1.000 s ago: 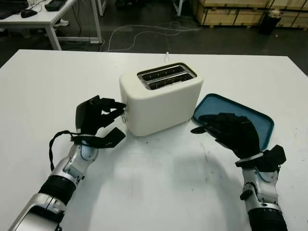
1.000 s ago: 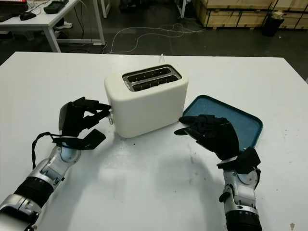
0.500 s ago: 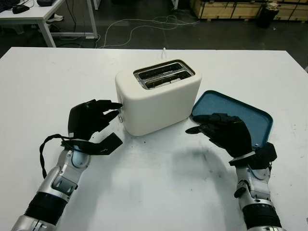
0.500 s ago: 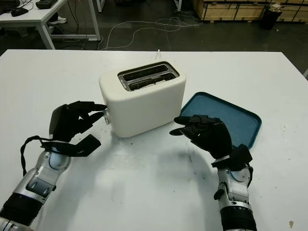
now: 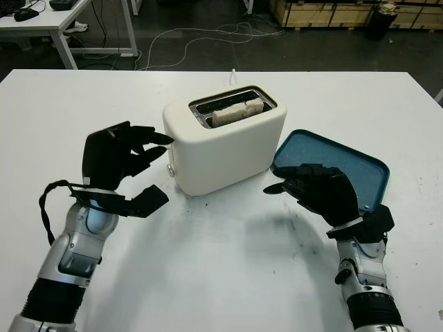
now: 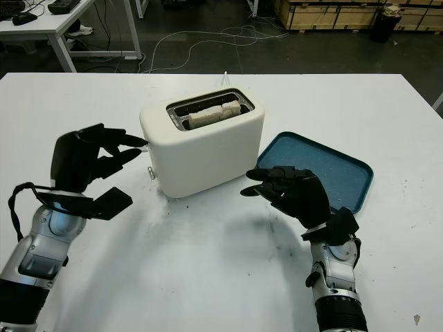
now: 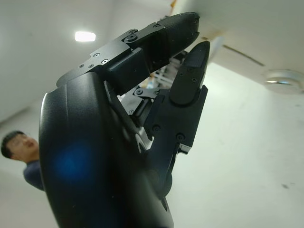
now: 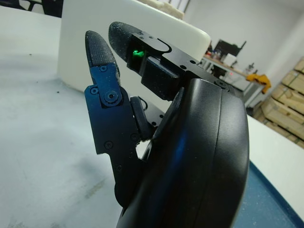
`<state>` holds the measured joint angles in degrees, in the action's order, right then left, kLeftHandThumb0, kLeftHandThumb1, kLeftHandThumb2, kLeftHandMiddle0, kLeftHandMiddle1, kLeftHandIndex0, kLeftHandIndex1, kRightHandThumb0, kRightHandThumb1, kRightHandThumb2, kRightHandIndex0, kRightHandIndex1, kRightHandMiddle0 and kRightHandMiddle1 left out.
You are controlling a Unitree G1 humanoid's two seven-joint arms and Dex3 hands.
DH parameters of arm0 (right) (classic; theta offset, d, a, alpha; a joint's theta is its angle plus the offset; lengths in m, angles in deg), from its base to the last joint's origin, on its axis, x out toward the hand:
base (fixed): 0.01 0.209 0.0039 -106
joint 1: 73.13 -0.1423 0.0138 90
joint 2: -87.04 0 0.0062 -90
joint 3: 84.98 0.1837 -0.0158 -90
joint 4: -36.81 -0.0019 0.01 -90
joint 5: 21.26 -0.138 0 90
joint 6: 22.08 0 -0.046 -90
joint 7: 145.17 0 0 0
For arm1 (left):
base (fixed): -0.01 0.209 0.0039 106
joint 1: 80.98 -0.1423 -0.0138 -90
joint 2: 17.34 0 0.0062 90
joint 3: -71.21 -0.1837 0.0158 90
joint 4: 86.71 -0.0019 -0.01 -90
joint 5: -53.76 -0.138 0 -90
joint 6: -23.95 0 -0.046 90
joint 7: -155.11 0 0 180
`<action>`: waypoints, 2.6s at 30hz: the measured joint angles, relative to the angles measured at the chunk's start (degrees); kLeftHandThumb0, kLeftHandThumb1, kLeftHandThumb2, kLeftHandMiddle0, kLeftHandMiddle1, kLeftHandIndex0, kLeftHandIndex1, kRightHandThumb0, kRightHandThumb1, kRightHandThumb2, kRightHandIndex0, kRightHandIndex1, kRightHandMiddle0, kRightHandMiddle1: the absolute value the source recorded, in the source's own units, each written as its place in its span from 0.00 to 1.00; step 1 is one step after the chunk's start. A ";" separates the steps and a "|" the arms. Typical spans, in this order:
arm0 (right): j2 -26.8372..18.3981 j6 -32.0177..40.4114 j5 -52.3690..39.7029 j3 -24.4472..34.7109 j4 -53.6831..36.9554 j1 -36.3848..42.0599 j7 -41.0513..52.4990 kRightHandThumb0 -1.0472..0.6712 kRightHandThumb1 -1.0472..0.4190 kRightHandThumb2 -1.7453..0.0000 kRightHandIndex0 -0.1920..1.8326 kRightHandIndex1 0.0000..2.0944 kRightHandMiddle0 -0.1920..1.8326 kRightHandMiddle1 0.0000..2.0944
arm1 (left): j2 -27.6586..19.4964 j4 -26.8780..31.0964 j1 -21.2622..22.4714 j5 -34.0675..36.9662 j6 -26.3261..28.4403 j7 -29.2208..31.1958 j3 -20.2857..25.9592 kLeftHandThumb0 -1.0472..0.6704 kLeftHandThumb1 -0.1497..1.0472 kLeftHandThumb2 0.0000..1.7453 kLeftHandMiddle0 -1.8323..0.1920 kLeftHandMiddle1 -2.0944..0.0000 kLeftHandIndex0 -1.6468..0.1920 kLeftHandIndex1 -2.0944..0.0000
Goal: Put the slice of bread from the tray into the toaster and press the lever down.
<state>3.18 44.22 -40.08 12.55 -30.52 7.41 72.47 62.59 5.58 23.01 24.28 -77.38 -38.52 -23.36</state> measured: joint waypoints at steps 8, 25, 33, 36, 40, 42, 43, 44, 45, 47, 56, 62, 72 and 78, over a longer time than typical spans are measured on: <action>0.04 0.00 0.00 -0.04 -0.01 0.00 0.00 0.30 0.09 0.99 0.67 0.11 0.66 0.00 | -9.94 0.86 8.23 -3.21 1.08 14.20 1.05 0.39 0.84 0.00 0.39 0.54 0.22 0.93; 0.09 0.00 0.20 -0.26 -1.01 0.37 -0.99 0.30 0.09 0.99 0.67 0.11 0.65 0.00 | -20.41 -16.82 31.35 -2.52 -10.91 44.57 -8.63 0.37 0.84 0.00 0.43 0.50 0.23 1.00; 0.09 0.02 0.20 -0.27 -1.24 0.54 -1.20 0.30 0.09 0.99 0.67 0.12 0.65 0.00 | -18.80 -20.52 33.61 -2.07 -12.27 48.23 -10.75 0.35 0.86 0.00 0.44 0.32 0.22 0.98; 0.09 0.02 0.19 -0.27 -1.24 0.58 -1.17 0.30 0.09 0.99 0.67 0.12 0.65 0.00 | -18.17 -20.64 33.61 -1.48 -12.32 48.32 -10.74 0.35 0.87 0.00 0.46 0.27 0.21 0.98; 0.09 0.02 0.17 -0.27 -1.24 0.66 -1.12 0.31 0.09 0.99 0.67 0.12 0.65 0.00 | -17.72 -20.83 33.60 -1.33 -12.99 47.70 -10.66 0.36 0.87 0.00 0.48 0.28 0.22 0.98; 0.09 0.01 0.17 -0.27 -1.23 0.66 -1.06 0.31 0.09 0.99 0.66 0.12 0.65 0.00 | -17.69 -21.19 33.57 -1.34 -13.46 46.93 -10.55 0.37 0.87 0.00 0.47 0.34 0.23 0.99; 0.09 0.01 0.17 -0.27 -1.22 0.66 -0.94 0.31 0.09 0.99 0.66 0.12 0.65 0.00 | -17.69 -21.33 33.55 -1.38 -13.67 46.41 -10.49 0.36 0.87 0.00 0.46 0.36 0.23 0.99; 0.10 0.01 0.17 -0.27 -1.20 0.66 -0.82 0.31 0.09 0.99 0.66 0.12 0.66 0.00 | -17.69 -21.50 33.52 -1.41 -13.99 45.93 -10.41 0.36 0.87 0.00 0.45 0.36 0.22 0.99; 0.14 0.01 0.17 -0.27 -1.19 0.66 -0.75 0.31 0.09 0.99 0.66 0.12 0.66 0.00 | -17.68 -21.78 33.48 -1.41 -14.34 45.48 -10.36 0.36 0.87 0.00 0.45 0.37 0.22 0.99; 0.17 0.01 0.18 -0.29 -1.19 0.66 -0.76 0.30 0.09 0.99 0.66 0.13 0.66 0.00 | -17.68 -21.99 33.35 -1.39 -14.58 45.08 -10.30 0.36 0.89 0.01 0.45 0.37 0.22 0.99; 0.21 0.01 0.17 -0.41 -1.19 0.69 -0.76 0.30 0.09 0.99 0.66 0.13 0.66 0.00 | -17.68 -22.04 31.89 -1.37 -15.58 42.51 -9.46 0.36 0.89 0.04 0.50 0.38 0.19 0.96; 0.22 0.01 0.18 -0.62 -1.20 0.77 -0.79 0.30 0.09 0.99 0.66 0.13 0.66 0.00 | -17.27 -24.91 30.38 -1.33 -18.62 37.49 -9.03 0.41 0.87 0.01 0.47 0.35 0.21 0.97; 0.21 0.02 0.15 -0.63 -1.20 0.77 -0.62 0.31 0.09 0.99 0.65 0.13 0.65 0.00 | -16.95 -27.36 29.41 1.28 -18.56 37.31 -8.82 0.42 0.87 0.00 0.50 0.32 0.21 0.97; 0.21 0.02 0.17 -0.63 -1.23 0.81 -0.78 0.30 0.09 0.99 0.66 0.14 0.66 0.00 | -16.78 -28.16 29.41 0.32 -18.56 36.16 -8.85 0.42 0.86 0.00 0.50 0.34 0.21 0.97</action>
<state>3.39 44.23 -39.91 11.92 -31.75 8.22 71.69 45.81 -22.58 52.42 24.60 -95.94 -2.35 -32.21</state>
